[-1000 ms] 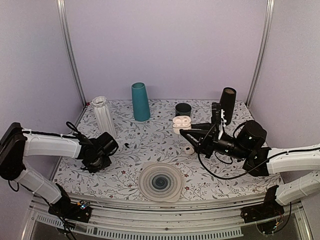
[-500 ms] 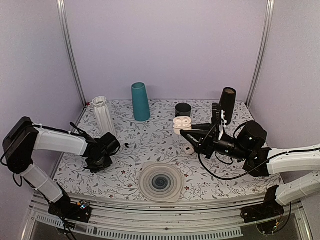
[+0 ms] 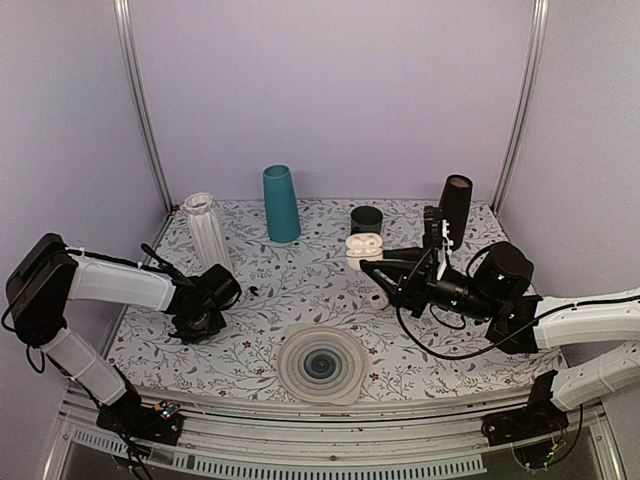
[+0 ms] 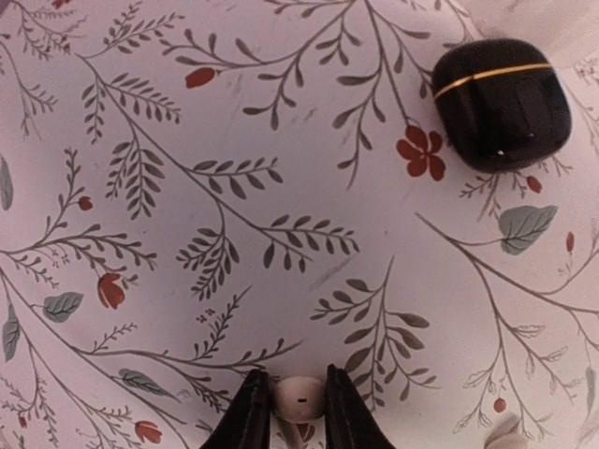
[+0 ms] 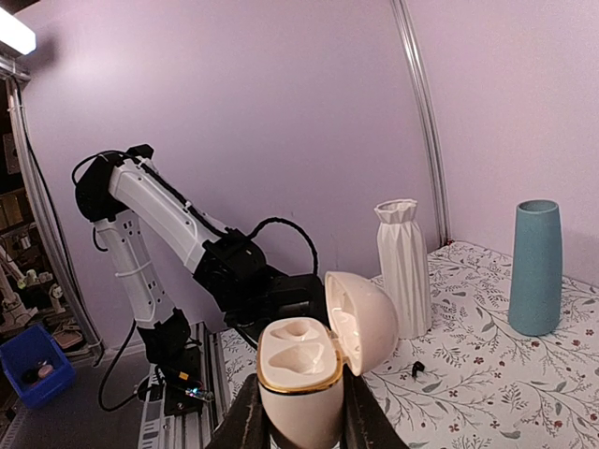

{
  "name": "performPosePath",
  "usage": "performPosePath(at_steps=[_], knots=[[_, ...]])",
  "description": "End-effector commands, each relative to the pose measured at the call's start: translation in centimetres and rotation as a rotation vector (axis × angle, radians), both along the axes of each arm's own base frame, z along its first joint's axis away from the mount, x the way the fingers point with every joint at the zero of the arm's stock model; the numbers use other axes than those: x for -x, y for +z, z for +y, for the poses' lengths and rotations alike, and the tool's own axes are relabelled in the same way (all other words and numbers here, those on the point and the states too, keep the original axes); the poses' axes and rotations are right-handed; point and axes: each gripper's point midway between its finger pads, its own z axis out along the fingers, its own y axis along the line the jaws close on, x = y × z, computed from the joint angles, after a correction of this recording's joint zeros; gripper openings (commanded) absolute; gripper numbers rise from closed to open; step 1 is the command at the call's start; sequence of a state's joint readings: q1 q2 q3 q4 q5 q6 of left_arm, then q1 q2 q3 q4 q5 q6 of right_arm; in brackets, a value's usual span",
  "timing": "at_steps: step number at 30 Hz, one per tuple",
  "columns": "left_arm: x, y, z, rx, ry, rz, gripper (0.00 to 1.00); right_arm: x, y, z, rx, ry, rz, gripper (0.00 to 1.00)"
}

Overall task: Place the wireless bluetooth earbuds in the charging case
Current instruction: Pick up the left earbud from the center of the board, then insert the left earbud into the left side groove of the charging case.

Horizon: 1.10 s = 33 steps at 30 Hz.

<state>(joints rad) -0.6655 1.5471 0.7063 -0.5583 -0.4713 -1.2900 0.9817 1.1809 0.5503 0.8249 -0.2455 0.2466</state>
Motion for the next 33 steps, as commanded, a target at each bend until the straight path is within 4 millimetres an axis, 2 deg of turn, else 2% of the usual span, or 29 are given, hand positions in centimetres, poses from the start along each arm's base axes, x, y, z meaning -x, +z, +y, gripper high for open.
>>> performPosePath(at_steps=[1,9,17,24,29,33], knots=[[-0.6,-0.3,-0.4,0.006,-0.043,0.005,0.19,0.3,0.6,0.2,-0.025,0.017,-0.005,0.03],[-2.3,0.9,-2.1,0.038,-0.165,-0.056,0.11,-0.2,0.1,0.5,-0.017,0.005,0.014,0.03],[-4.5,4.7,-4.3,0.088,-0.316,-0.213,0.06,-0.9,-0.6,0.9,-0.014,-0.012,0.042,0.03],[-6.7,10.8,-7.4,0.159,-0.468,-0.427,0.05,-2.0,-0.9,1.2,-0.026,-0.028,0.083,0.03],[-7.5,16.6,-10.2,0.238,-0.596,-0.612,0.05,-2.7,-1.0,1.8,-0.040,-0.012,0.124,0.03],[-7.3,21.6,-12.3,0.310,-0.700,-0.773,0.05,-3.1,-0.8,2.2,-0.062,0.005,0.147,0.03]])
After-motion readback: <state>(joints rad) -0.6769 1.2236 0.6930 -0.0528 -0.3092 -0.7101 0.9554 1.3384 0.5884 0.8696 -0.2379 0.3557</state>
